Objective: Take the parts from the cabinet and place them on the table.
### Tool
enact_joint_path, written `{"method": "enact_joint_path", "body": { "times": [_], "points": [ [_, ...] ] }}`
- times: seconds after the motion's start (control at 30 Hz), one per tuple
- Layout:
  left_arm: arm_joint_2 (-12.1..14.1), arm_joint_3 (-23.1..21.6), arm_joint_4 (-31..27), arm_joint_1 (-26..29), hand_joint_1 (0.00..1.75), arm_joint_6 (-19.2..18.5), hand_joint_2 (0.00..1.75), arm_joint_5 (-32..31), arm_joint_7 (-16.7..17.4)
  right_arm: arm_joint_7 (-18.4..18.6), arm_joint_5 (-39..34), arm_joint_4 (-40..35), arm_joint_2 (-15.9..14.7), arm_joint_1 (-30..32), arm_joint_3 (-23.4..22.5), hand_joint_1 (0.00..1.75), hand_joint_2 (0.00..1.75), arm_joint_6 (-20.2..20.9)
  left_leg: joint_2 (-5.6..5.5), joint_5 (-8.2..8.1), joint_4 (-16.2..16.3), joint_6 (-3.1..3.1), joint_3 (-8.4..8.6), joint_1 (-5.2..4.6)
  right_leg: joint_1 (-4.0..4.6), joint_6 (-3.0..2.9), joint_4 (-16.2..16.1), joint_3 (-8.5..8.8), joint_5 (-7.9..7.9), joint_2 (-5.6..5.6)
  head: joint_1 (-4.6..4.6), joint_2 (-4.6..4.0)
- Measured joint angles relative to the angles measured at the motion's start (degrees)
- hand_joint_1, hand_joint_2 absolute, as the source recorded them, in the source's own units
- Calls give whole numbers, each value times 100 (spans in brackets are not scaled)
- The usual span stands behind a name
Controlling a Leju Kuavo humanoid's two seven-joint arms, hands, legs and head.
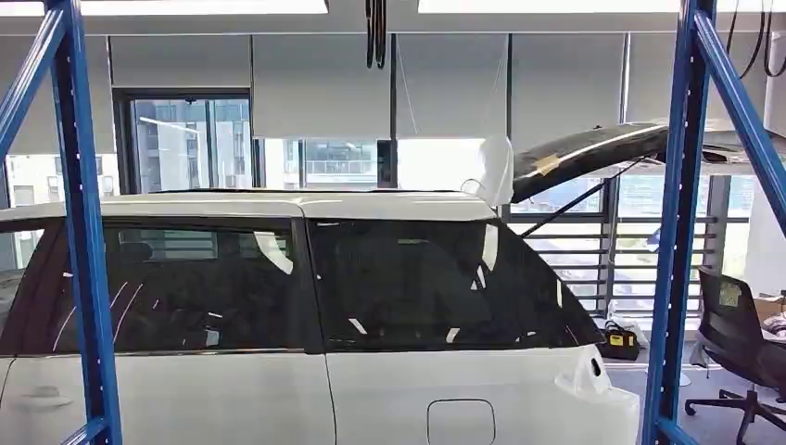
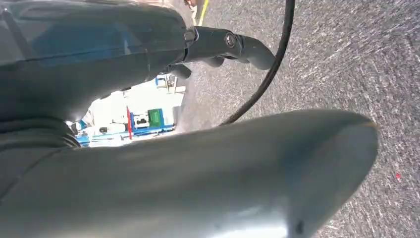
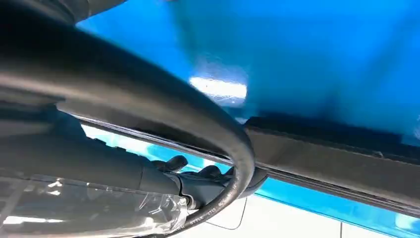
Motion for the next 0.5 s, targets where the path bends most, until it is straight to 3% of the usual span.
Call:
{"method": "enact_joint_path", "body": {
  "times": [0.5],
  "points": [
    [-7, -52, 0, -17, 0, -35, 0, -46, 22, 247, 74, 90, 214, -248, 2, 0, 175, 74, 0, 0, 0, 0, 0, 0, 0, 0, 0, 0, 0, 0, 0, 0]
  ]
}}
